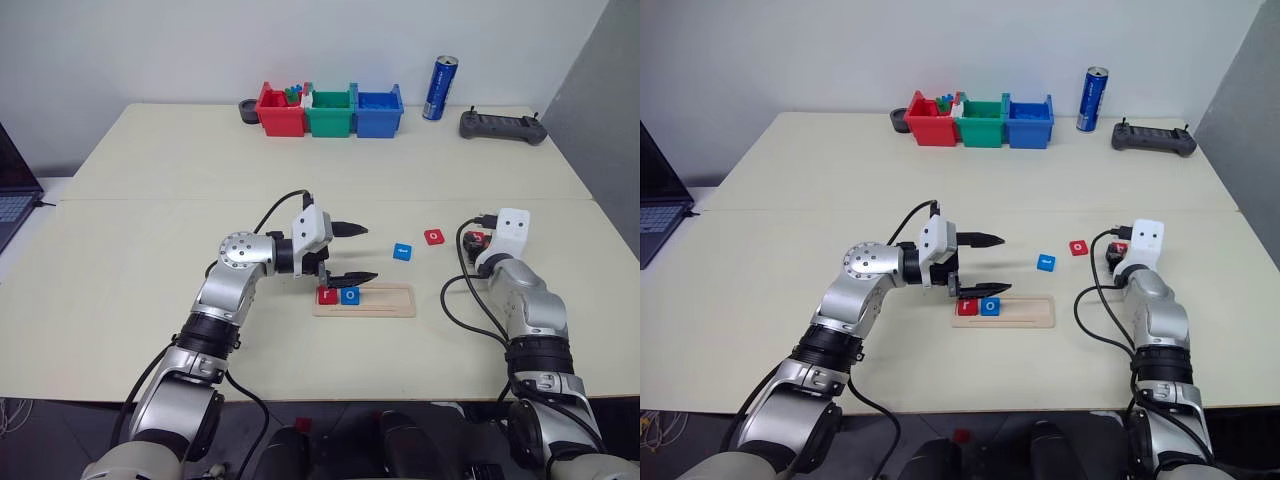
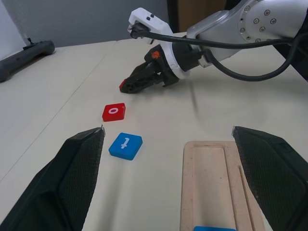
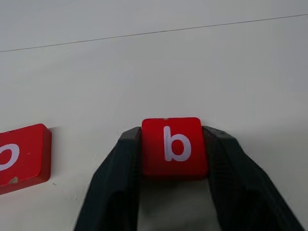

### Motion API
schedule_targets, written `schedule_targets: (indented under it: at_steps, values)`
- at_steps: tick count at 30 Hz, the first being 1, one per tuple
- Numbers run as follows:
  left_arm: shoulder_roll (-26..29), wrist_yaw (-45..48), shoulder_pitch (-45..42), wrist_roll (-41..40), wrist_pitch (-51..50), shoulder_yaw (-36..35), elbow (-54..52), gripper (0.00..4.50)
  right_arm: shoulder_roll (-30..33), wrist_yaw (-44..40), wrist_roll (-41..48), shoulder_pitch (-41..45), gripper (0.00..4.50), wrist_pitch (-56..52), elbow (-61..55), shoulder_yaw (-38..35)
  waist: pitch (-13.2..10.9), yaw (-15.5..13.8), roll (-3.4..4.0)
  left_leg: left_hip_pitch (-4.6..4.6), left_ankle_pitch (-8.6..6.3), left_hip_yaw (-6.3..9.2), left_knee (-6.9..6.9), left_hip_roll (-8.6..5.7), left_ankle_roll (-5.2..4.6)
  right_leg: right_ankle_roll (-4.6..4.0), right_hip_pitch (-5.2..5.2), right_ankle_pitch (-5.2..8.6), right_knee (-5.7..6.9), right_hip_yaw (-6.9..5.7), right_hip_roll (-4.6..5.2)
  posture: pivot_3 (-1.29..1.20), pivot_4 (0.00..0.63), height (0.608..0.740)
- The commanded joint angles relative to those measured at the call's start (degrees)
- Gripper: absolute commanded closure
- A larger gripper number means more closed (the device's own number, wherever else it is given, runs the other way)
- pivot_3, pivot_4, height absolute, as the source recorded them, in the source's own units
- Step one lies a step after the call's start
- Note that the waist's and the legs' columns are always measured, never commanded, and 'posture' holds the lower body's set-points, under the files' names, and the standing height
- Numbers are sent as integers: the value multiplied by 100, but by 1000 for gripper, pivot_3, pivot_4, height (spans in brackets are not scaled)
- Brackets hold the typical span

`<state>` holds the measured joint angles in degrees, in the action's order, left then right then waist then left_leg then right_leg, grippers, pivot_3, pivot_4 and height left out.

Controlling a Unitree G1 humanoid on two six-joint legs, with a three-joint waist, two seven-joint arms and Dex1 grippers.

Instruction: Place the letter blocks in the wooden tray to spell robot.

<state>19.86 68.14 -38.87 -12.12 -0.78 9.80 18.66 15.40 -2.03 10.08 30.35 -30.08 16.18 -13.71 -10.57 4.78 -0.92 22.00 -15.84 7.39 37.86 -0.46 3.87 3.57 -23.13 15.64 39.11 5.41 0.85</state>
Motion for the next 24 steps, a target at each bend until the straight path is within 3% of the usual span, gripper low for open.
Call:
schedule_targets:
  at_steps: [1,7,13,24]
  values:
    - [-4,-22,-126,-17,116,-22,-49,0,57,-111,-38,-290,3034,-313,-705,185,0,-1,0,0,0,-1,0,0,0,0,0,0,0,1,0,0,150,740]
    - [58,62,-23,-99,34,-31,-175,0,258,-301,264,-1255,3034,-1768,-2971,252,-1,-15,2,7,0,3,-2,-3,0,1,-3,0,-5,-2,3,0,150,740]
    - [270,493,208,-266,-151,51,-559,0,50,-130,735,-2098,3034,-3672,-5236,114,-2,-13,5,8,0,8,-3,3,0,1,-4,1,-4,-3,-2,0,150,740]
    - [298,607,188,-220,-99,90,-498,0,-507,405,376,-2275,3034,-4337,-5468,440,-2,-20,4,7,0,6,-2,2,0,1,-2,1,-7,-3,-3,0,150,740]
